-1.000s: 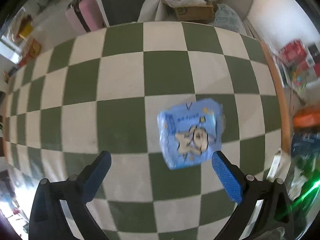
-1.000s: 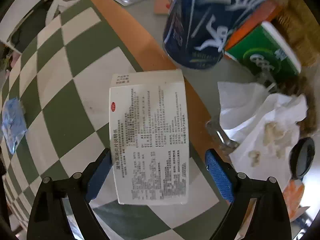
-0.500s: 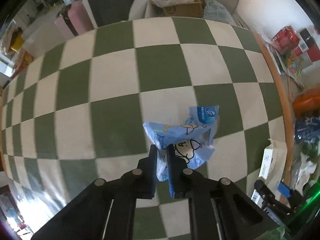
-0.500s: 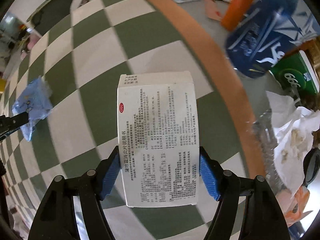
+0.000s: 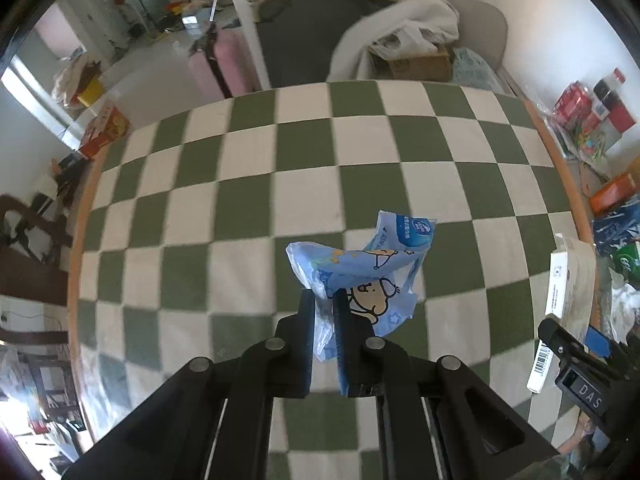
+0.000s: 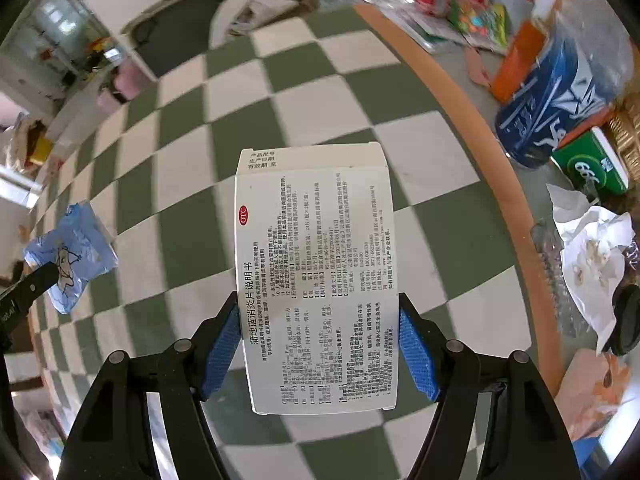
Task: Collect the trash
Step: 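Carry the blue bag and leaflet down over the trash bin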
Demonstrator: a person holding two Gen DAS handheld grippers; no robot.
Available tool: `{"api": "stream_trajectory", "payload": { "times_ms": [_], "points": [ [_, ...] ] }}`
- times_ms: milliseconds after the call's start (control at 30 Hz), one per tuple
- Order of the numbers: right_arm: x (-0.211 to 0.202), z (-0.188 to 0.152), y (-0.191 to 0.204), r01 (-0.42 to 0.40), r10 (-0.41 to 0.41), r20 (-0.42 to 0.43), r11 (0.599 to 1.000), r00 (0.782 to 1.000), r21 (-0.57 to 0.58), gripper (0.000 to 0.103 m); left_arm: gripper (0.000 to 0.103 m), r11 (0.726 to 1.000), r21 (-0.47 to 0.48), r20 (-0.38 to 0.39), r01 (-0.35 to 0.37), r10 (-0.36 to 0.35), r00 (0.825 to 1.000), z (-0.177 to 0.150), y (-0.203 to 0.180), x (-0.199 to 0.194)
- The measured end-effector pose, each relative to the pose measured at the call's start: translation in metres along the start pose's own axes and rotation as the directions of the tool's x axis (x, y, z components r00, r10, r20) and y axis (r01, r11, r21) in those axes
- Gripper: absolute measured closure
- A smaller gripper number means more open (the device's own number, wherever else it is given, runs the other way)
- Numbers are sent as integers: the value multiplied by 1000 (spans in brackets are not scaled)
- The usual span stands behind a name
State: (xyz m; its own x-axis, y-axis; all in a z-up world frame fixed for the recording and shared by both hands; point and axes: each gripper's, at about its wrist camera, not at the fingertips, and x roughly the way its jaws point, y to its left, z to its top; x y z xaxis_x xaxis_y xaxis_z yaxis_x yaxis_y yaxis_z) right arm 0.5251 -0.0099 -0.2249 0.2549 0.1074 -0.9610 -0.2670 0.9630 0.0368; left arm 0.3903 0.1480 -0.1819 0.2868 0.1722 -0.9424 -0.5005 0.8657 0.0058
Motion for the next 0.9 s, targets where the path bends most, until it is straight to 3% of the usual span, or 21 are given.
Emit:
{"api": "stream_trajectory", "payload": {
  "times_ms": [233, 367, 533, 667, 767, 900],
  "points": [
    [-68, -49, 42, -57, 62, 68, 995, 996, -83, 29, 97, 998, -47, 57, 32, -29, 998, -66, 56, -53],
    [-113, -101, 74, -86, 100, 112, 989, 989, -123, 29, 97, 996, -54, 92, 71, -65, 994, -126, 97, -85],
    [-159, -188, 117, -109, 134, 158, 982, 978, -153, 29, 97, 994, -48, 113, 101, -95, 989, -201, 146, -111],
    [-186, -278, 149, -109, 134, 177, 984, 975, -140, 29, 97, 991, -37, 94, 130, -126, 988, -269, 188, -126],
    [-195, -340, 164, -116, 135, 169, 986, 976, -115, 29, 97, 989, -41, 54, 140, -138, 989, -315, 214, -126],
    [-184, -416, 177, -121, 131, 91, 986, 987, -114, 29, 96, 986, -52, -45, 157, -159, 986, -372, 237, -107]
  ]
}}
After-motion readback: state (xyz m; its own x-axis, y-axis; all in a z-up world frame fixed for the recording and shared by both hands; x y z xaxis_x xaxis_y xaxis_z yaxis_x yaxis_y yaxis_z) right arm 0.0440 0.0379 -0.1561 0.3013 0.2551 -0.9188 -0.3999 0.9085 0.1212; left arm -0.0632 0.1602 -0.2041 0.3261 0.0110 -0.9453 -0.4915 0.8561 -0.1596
